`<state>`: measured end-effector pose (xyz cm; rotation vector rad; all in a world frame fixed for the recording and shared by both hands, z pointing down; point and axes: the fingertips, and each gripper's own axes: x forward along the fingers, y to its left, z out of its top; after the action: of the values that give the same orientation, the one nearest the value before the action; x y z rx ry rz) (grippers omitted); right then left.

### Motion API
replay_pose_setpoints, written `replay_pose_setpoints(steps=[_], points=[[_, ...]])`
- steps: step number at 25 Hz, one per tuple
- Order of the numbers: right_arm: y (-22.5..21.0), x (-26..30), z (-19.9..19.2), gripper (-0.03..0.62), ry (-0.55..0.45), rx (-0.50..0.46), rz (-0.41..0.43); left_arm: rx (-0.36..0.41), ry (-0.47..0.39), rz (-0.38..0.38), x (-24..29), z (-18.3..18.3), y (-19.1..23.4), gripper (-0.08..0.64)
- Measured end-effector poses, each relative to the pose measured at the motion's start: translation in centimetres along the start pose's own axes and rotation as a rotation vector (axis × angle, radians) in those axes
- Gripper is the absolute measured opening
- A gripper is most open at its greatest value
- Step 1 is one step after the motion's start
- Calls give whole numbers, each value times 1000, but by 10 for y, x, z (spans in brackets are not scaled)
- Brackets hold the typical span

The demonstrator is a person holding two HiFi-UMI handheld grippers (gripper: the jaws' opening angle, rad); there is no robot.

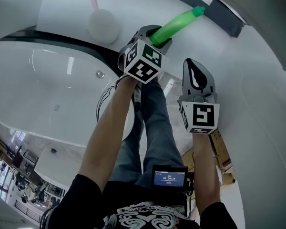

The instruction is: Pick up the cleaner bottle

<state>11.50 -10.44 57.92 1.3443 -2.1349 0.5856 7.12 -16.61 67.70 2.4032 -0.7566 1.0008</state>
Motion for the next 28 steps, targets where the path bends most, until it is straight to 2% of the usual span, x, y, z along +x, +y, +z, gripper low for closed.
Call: replay_pose_setpoints(steps=[5, 10, 13, 22, 25, 28], points=[[1, -2, 1, 28, -5, 23, -7, -175, -85, -52, -19, 3, -8, 201], [1, -7, 4, 28, -17, 38, -20, -264, -147, -74, -38, 11, -14, 201], [1, -11, 4, 28, -24, 65, -27, -319, -174, -113, -46, 13, -18, 201], [-4, -29, 4, 28, -37, 152, -51, -709, -344, -341, -73, 21, -36, 199], [-6, -39, 6, 28, -49, 151, -64, -792, -396, -364, -89, 21, -42, 199], [4, -49, 6, 28, -62, 145, -72, -843, -428, -374, -110, 11, -48, 199]])
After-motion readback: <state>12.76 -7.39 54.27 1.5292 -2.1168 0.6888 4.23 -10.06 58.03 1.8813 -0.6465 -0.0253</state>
